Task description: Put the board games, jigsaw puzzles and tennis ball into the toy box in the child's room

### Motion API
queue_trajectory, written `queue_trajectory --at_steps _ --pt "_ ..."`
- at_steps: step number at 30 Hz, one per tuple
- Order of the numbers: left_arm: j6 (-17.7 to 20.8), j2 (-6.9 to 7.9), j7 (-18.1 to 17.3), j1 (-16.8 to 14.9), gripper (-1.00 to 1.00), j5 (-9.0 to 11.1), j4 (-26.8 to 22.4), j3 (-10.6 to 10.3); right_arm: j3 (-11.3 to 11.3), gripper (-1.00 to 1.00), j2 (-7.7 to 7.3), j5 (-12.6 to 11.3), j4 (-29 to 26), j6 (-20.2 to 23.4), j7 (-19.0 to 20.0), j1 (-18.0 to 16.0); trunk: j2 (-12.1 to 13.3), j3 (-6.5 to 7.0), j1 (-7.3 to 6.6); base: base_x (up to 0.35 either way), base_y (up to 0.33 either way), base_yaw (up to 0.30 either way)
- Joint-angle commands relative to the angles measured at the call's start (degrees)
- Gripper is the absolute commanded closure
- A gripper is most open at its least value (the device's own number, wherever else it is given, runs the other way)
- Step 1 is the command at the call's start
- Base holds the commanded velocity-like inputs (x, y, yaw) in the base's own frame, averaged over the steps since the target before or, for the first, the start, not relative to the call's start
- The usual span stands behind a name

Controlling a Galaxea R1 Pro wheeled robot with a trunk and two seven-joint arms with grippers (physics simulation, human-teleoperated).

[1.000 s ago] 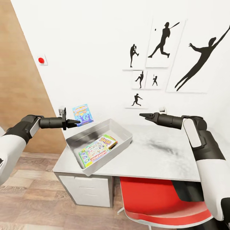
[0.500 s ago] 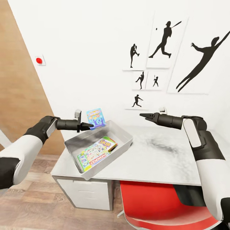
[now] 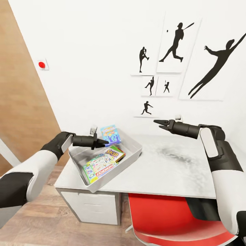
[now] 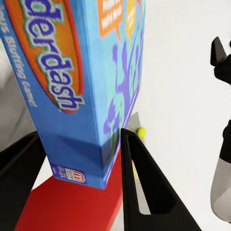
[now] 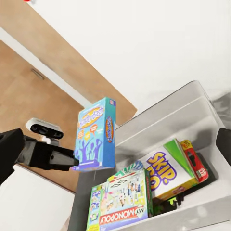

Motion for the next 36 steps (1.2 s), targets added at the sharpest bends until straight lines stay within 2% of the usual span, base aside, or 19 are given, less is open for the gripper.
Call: queue_trajectory --at_steps 1,2,4,6,10,12,14,15,18,21,24,28,30,36 --pt "0.4 -0.35 1.79 -0.02 1.0 0.81 0.82 1.01 -0.16 -1.0 0.01 0.29 0.03 0.27 0.37 -0.06 -0.06 -0.07 0.01 0.0 0.0 0.0" --pt "0.4 -0.54 2.67 -0.01 1.0 0.82 1.15 1.73 -0.19 -1.0 0.01 0.27 0.04 0.27 0.36 -0.06 -0.06 -0.07 0.01 0.0 0.0 0.0" --pt "0.39 -1.49 5.81 0.02 1.0 0.79 1.99 4.87 -0.25 -1.0 0.01 0.26 0.07 0.27 0.35 -0.07 -0.06 -0.07 0.01 0.0 0.0 0.0" --pt "0.38 -2.41 7.8 0.03 1.0 0.77 2.32 6.86 -0.29 -1.0 0.01 0.23 0.07 0.27 0.36 -0.07 -0.06 -0.07 0.01 0.0 0.0 0.0" --pt "0.32 -3.95 11.62 0.18 1.0 0.8 2.63 9.39 -0.36 -1.0 0.03 0.22 0.08 0.27 0.35 -0.06 -0.06 -0.07 0.01 0.0 0.0 0.0" --pt "0.18 -4.99 14.16 0.31 1.0 0.87 2.71 11.44 -0.38 -1.0 0.02 0.22 0.08 0.27 0.35 -0.08 -0.06 -0.07 0.01 0.0 0.0 0.0" --pt "0.04 -6.54 17.21 0.36 1.0 0.89 2.73 14.53 -0.38 -1.0 0.01 0.21 0.08 0.27 0.35 -0.1 -0.06 -0.07 0.01 0.0 0.0 0.0" --pt "0.02 -6.98 18.43 0.37 1.0 0.88 2.74 15.44 -0.38 -1.0 0.01 0.2 0.08 0.27 0.35 -0.09 -0.06 -0.07 0.01 0.0 0.0 0.0" --pt "-0.09 -9.08 25.4 0.4 1.0 0.9 2.75 19.46 -0.53 -1.0 0.01 0.2 0.08 0.27 0.35 -0.08 -0.06 -0.07 0.01 0.0 0.0 0.0" --pt "-0.26 -9.88 28.74 0.4 1.0 0.92 2.75 21.66 -0.99 -1.0 0.01 0.22 0.06 0.27 0.35 -0.07 -0.06 -0.07 0.01 0.0 0.0 0.0" --pt "-0.4 -10.87 30.74 0.4 1.0 0.89 2.75 23.34 -1.3 -1.0 0.01 0.21 0.05 0.27 0.35 -0.07 -0.06 -0.07 0.01 0.0 0.0 0.0" --pt "-0.68 -12.17 33.11 0.4 1.0 0.86 2.75 23.98 -1.4 -1.0 -0.04 0.23 0.01 0.27 0.35 -0.11 -0.06 -0.07 0.01 0.0 0.0 0.0" --pt "-1.26 -12.93 35.77 0.42 1.0 0.92 2.75 24.23 -1.43 -1.0 -0.06 0.21 0.01 0.27 0.35 -0.09 -0.06 -0.07 0.01 0.0 0.0 0.0" --pt "-2.45 -13.93 39.78 0.4 1.0 1.72 2.75 25.45 -1.46 -1.0 -0.07 0.2 0.01 0.27 0.35 -0.09 -0.06 -0.07 0.01 0.0 0.0 0.0"
